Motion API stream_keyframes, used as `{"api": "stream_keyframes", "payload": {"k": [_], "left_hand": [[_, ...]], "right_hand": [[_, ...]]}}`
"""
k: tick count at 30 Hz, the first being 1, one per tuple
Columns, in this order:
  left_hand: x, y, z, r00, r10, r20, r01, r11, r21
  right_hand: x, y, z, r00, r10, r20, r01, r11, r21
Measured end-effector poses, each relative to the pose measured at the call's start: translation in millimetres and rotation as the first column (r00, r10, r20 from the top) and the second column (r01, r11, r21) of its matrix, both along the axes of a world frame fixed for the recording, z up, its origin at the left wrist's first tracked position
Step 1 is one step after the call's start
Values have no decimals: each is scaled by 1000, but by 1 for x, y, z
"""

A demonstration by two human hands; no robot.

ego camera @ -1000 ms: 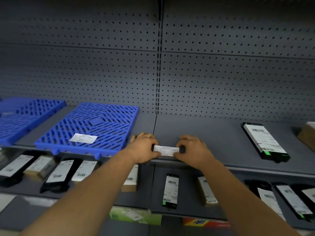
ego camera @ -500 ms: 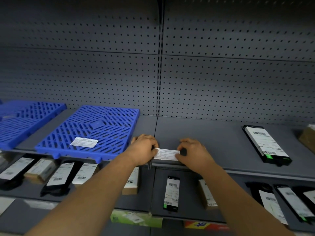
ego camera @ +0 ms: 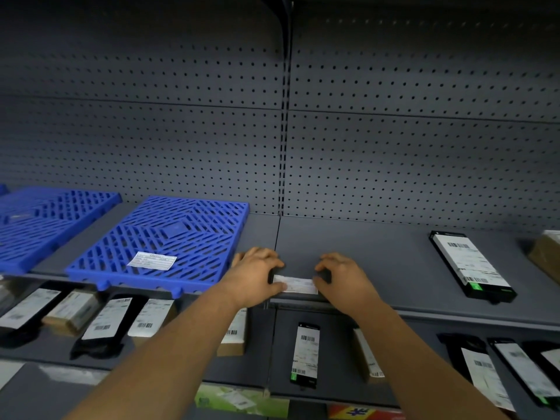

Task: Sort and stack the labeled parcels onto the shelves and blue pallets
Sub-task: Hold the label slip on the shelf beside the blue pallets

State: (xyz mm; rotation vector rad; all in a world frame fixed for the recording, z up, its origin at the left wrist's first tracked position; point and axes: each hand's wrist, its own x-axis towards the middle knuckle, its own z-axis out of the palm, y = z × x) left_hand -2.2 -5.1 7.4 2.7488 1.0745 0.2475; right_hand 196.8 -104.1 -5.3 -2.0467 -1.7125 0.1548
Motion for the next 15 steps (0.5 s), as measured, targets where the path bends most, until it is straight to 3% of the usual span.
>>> {"api": "stream_keyframes", "payload": {"k": [3, 7, 15], "left_hand": [[0, 2, 0, 1000, -19, -11, 18, 999, -33], [0, 4, 1, 998, -44, -45, 41, 997, -67], [1, 7, 1, 995, -52, -88, 46, 997, -67]], "right_hand": [[1, -2, 0, 999, 24, -36, -25, 999, -33], [1, -5, 4, 997, 54, 48, -46, 987, -156], [-1, -3, 4, 997, 68, 26, -64, 987, -145]]}}
